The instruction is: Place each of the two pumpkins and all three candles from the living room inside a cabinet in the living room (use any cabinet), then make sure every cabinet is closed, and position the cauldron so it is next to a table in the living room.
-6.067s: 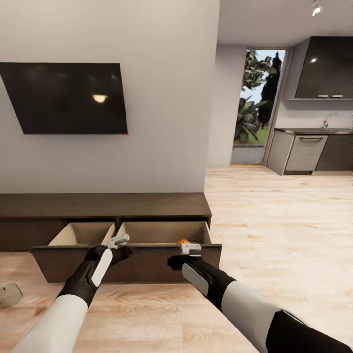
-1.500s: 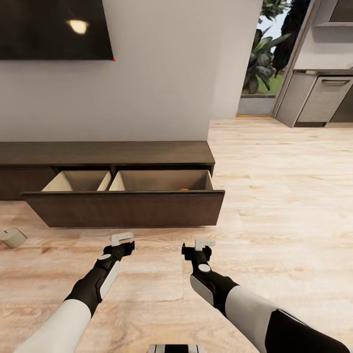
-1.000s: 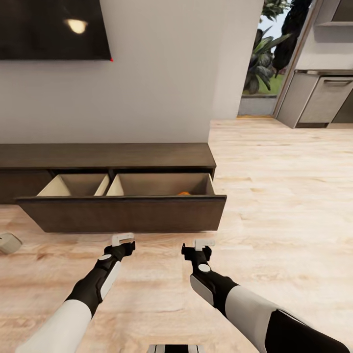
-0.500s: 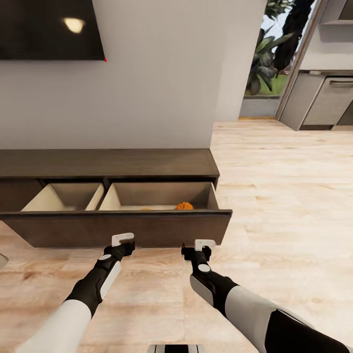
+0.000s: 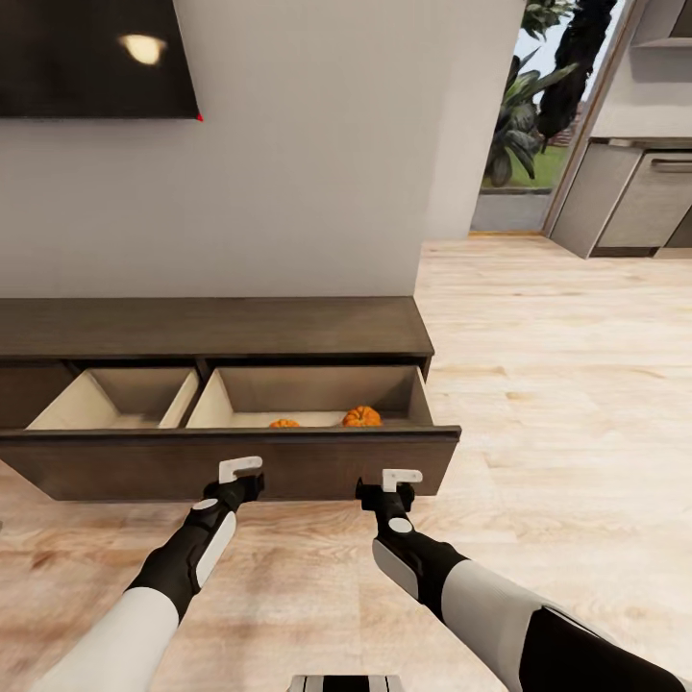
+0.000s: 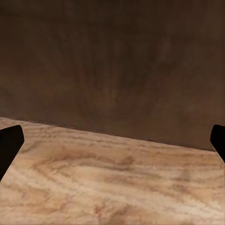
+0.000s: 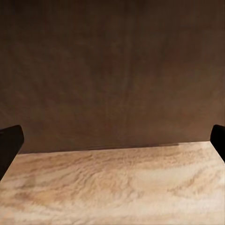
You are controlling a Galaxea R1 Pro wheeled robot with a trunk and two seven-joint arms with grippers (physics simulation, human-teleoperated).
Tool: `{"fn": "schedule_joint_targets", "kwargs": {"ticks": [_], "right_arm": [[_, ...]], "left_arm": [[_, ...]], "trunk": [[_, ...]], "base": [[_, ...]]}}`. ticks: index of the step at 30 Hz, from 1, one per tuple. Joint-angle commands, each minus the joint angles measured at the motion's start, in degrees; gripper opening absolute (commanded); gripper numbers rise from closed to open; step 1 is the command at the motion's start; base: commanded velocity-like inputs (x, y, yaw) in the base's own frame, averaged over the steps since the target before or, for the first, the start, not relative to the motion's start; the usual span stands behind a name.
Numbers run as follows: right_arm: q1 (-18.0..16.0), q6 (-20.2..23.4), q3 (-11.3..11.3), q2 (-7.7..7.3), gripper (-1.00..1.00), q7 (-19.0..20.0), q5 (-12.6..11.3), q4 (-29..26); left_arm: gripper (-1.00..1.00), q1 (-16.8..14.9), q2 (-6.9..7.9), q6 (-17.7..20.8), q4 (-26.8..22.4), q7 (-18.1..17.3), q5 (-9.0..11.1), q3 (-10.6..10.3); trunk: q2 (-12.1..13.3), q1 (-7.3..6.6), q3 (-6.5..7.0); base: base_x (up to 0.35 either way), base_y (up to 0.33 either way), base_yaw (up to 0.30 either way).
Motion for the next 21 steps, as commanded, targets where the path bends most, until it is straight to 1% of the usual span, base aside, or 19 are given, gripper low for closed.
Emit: {"fn": "schedule_joint_targets", "kwargs": {"ticks": [1,4,15,16,18,21], "right_arm": [[-0.1,-0.3,0.5,-0.02,1.00,-0.2,-0.6,0.0],[-0.1,-0.3,0.5,-0.03,1.00,-0.2,-0.6,0.0],[-0.1,-0.4,0.4,-0.03,1.00,-0.2,-0.6,0.0],[-0.1,-0.7,0.4,-0.03,1.00,-0.2,-0.6,0.0],[-0.1,-2.5,0.4,-0.03,1.00,-0.2,-0.6,0.0],[-0.1,-3.5,0.4,-0.05,1.00,-0.2,-0.6,0.0]], "left_arm": [[1.00,0.0,0.06,0.2,-0.1,0.5,0.5,-0.3],[1.00,0.0,0.08,0.2,-0.2,0.6,0.5,-0.3],[1.00,0.0,-0.01,0.0,-0.2,0.8,0.5,-0.3],[1.00,0.0,-0.01,-0.4,-0.2,0.8,0.5,-0.3],[1.00,0.0,-0.01,-3.5,-0.5,0.7,0.4,-0.4],[1.00,0.1,0.05,-6.8,-0.8,0.7,0.4,-0.4]], "trunk": [[0.0,-0.01,-0.05],[0.0,-0.01,-0.05],[-0.2,0.27,-2.48],[-0.2,0.30,-2.71],[-0.2,0.35,-3.15],[-0.2,0.43,-3.81]], "base": [[0.002,0.000,0.000],[0.000,0.000,0.000],[0.000,0.000,0.000],[0.000,0.000,0.000],[0.000,0.000,0.000],[0.000,0.000,0.000]]}}
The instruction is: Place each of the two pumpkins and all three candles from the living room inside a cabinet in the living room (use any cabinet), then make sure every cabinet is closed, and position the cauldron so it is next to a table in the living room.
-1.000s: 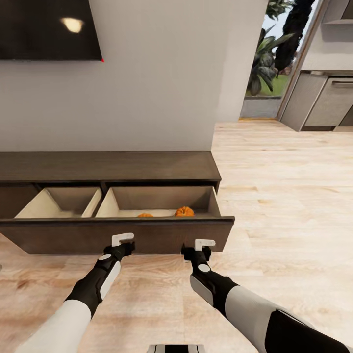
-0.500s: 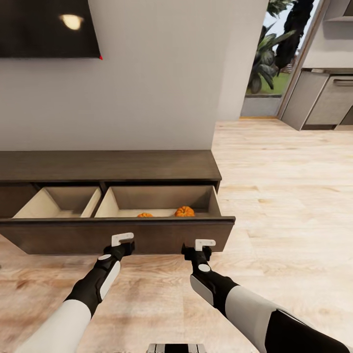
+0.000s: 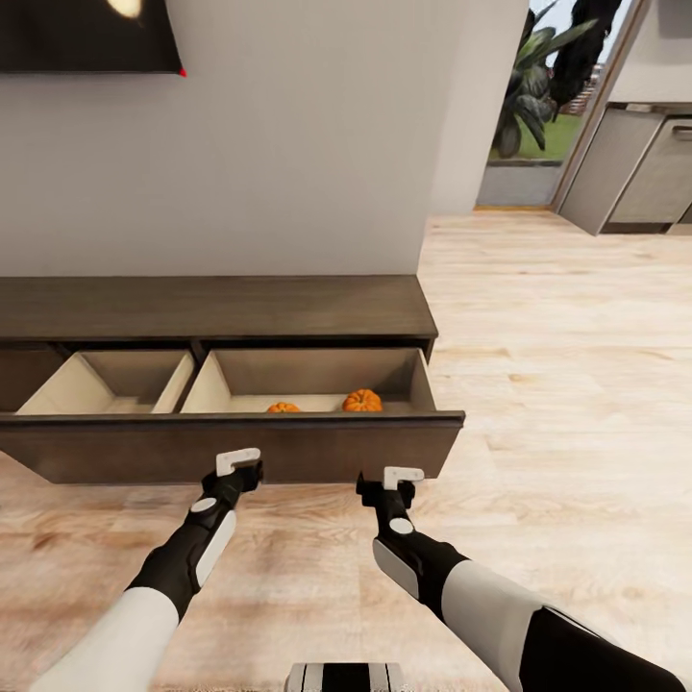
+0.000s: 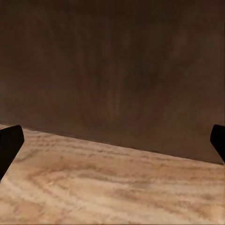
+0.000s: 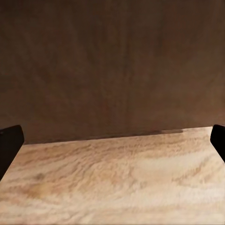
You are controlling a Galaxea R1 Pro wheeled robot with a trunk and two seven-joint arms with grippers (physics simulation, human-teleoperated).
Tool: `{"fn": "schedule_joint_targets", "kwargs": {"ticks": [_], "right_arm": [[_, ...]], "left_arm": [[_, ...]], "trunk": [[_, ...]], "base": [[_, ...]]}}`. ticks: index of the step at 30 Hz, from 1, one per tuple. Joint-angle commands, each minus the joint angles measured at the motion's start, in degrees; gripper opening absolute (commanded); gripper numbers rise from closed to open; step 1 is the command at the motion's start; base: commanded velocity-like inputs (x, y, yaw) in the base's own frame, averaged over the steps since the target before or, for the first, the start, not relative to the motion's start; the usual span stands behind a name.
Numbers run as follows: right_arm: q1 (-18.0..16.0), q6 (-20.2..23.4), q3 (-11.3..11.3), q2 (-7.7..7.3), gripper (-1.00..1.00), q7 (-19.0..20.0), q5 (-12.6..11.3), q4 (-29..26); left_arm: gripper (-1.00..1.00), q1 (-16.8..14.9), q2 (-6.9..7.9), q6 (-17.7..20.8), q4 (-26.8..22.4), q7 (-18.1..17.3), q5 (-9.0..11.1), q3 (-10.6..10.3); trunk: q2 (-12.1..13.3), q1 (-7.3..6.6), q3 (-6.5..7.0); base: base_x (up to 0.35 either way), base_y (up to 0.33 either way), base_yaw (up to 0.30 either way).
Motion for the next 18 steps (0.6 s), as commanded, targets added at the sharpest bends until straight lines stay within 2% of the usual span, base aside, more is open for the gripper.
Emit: {"fn": "schedule_joint_targets", "kwargs": {"ticks": [1,5,9,13,15,18], "right_arm": [[0.0,-0.7,0.5,-0.02,1.00,-0.2,-0.6,0.0],[0.2,-3.9,0.5,-0.07,1.00,-0.3,-0.6,0.0],[0.2,-7.7,0.9,-0.08,1.00,-0.3,-0.5,0.0],[0.2,-13.0,3.6,-0.15,1.00,-0.4,-0.7,0.0],[0.2,-15.7,4.3,-0.25,1.00,-0.4,-0.8,0.1],[0.2,-17.4,4.6,-0.25,1.00,-0.4,-0.7,1.5]], "left_arm": [[1.00,0.0,0.06,-0.5,-0.2,0.5,0.4,-0.3],[1.00,0.0,0.07,-1.1,-0.2,0.5,0.3,-0.5],[1.00,0.1,0.01,-1.3,-0.2,0.6,-0.8,-0.7],[1.00,0.1,-0.01,-1.3,-0.3,0.6,-1.5,-0.8],[1.00,0.1,-0.12,-1.3,-0.3,0.6,-1.6,-0.8],[1.00,0.1,-0.23,-1.3,-0.3,0.6,-1.6,-0.8]], "trunk": [[0.0,0.01,-0.27],[-0.1,0.11,-1.16],[-0.1,0.22,-2.05],[-0.2,0.29,-2.71],[-0.2,0.29,-2.71],[-0.2,0.29,-2.71]], "base": [[0.000,0.000,0.000],[0.000,0.000,0.000],[0.000,0.000,0.000],[0.000,0.000,0.000],[0.000,0.000,0.000],[0.000,0.000,0.000]]}}
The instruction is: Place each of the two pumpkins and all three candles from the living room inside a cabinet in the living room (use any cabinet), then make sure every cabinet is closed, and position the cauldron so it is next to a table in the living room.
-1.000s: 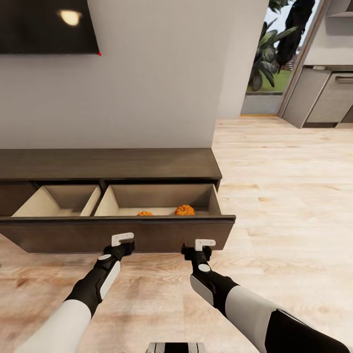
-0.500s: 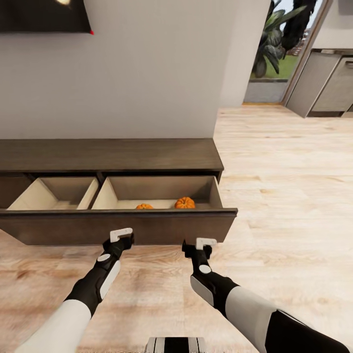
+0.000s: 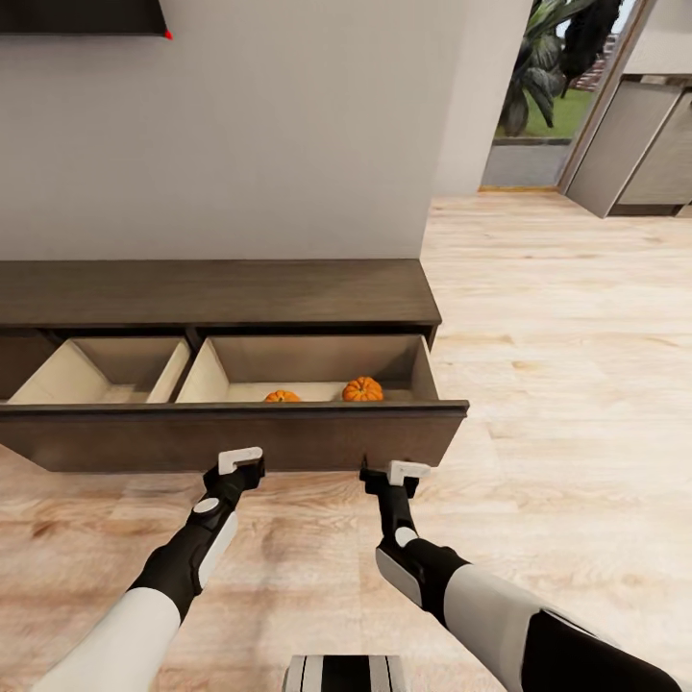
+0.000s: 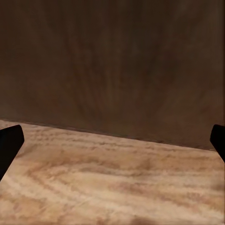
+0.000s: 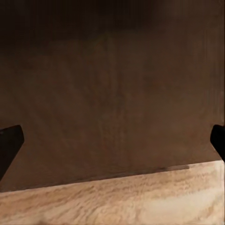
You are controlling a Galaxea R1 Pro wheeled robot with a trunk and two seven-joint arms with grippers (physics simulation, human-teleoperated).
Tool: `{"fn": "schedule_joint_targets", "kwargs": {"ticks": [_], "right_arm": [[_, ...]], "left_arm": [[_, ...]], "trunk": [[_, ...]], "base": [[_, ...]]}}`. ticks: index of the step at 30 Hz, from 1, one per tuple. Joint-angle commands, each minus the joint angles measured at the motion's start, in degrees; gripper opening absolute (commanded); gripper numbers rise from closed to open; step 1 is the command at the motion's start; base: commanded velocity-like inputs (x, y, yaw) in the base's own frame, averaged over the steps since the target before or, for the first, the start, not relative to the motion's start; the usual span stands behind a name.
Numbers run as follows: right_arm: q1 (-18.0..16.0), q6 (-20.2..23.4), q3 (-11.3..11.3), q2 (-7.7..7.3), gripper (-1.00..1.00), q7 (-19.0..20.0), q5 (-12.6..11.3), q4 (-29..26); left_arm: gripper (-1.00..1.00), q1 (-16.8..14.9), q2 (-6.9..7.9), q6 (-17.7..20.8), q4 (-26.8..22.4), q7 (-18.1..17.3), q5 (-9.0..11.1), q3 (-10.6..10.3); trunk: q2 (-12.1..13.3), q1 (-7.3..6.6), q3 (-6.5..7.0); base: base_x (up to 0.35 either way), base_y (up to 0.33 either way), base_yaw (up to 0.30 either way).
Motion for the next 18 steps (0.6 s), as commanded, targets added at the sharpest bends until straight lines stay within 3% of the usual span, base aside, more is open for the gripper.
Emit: {"fn": "schedule_joint_targets", "kwargs": {"ticks": [1,7,10,13,18], "right_arm": [[-0.1,-0.7,0.6,0.04,1.00,-0.4,-0.2,1.0],[-0.1,-4.6,0.6,0.19,1.00,-0.4,-0.1,3.2],[-0.1,-5.9,0.6,0.17,1.00,-0.3,0.0,3.3],[-0.1,-6.5,0.6,0.17,1.00,-0.3,0.0,3.4],[-0.1,-6.8,0.7,0.16,1.00,-0.2,0.0,3.4]], "left_arm": [[1.00,0.0,0.03,0.2,-0.1,0.5,0.5,-0.3],[1.00,0.0,0.08,0.0,-0.2,0.5,0.5,-1.4],[1.00,0.3,0.21,-1.3,-1.6,0.4,0.5,-1.6],[1.00,0.8,0.25,-1.7,-2.6,0.4,0.5,-1.7],[1.00,1.2,0.30,-1.9,-3.1,0.4,0.5,-1.7]], "trunk": [[0.0,0.01,-0.26],[-0.1,0.17,-1.59],[-0.1,0.17,-1.59],[-0.1,0.17,-1.59],[-0.2,0.30,-2.70]], "base": [[0.000,0.000,0.000],[0.000,0.000,0.000],[0.000,0.000,0.000],[0.000,0.000,0.000],[0.000,0.000,0.000]]}}
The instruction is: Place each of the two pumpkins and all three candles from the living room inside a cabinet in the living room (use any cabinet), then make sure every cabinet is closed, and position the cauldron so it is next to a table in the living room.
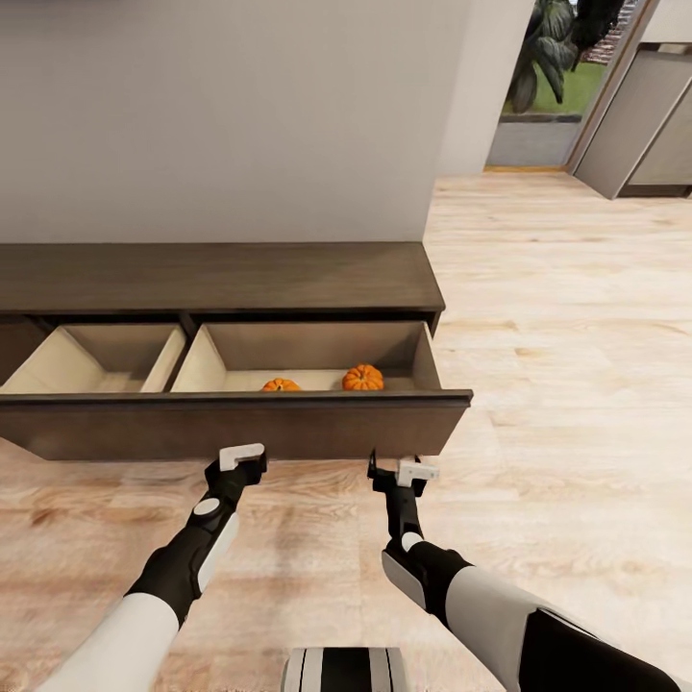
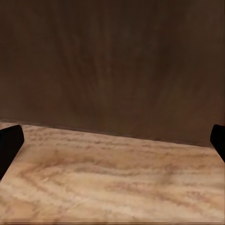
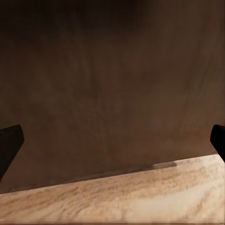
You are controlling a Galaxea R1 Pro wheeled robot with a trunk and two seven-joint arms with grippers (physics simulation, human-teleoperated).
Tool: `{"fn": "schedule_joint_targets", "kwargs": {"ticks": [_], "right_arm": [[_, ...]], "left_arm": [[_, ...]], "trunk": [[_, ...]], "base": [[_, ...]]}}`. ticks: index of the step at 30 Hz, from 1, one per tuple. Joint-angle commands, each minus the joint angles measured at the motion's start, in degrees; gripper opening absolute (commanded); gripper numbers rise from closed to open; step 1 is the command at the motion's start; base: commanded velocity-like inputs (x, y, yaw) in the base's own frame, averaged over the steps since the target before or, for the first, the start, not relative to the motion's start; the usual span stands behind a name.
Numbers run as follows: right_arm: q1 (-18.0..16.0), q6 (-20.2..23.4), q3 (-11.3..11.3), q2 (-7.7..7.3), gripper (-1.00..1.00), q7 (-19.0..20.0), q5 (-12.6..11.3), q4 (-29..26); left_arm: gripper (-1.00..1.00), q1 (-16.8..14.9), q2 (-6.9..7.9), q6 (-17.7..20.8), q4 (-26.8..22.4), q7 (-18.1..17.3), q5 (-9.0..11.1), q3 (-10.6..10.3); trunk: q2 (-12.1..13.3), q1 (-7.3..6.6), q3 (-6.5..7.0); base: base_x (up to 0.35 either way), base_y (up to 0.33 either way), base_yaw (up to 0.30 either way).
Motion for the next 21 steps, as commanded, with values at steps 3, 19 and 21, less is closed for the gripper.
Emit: {"fn": "schedule_joint_targets", "kwargs": {"ticks": [3,19,21], "right_arm": [[-0.1,-0.1,0.5,-0.06,1.00,-0.5,-0.1,0.0],[0.0,-3.1,1.2,-0.14,1.00,-0.4,-0.1,0.0],[0.1,-3.2,1.2,-0.12,1.00,-0.4,-0.1,0.0]], "left_arm": [[1.00,0.0,0.03,0.1,-0.1,0.4,0.5,-0.3],[1.00,4.7,0.17,-0.2,-8.4,0.0,0.6,-0.3],[1.00,5.6,0.18,-0.2,-9.7,0.0,0.6,-0.3]], "trunk": [[-0.1,0.06,-0.71],[-0.2,0.29,-2.71],[-0.2,0.29,-2.71]], "base": [[0.000,0.000,0.000],[0.000,0.000,0.000],[0.000,0.000,0.000]]}}
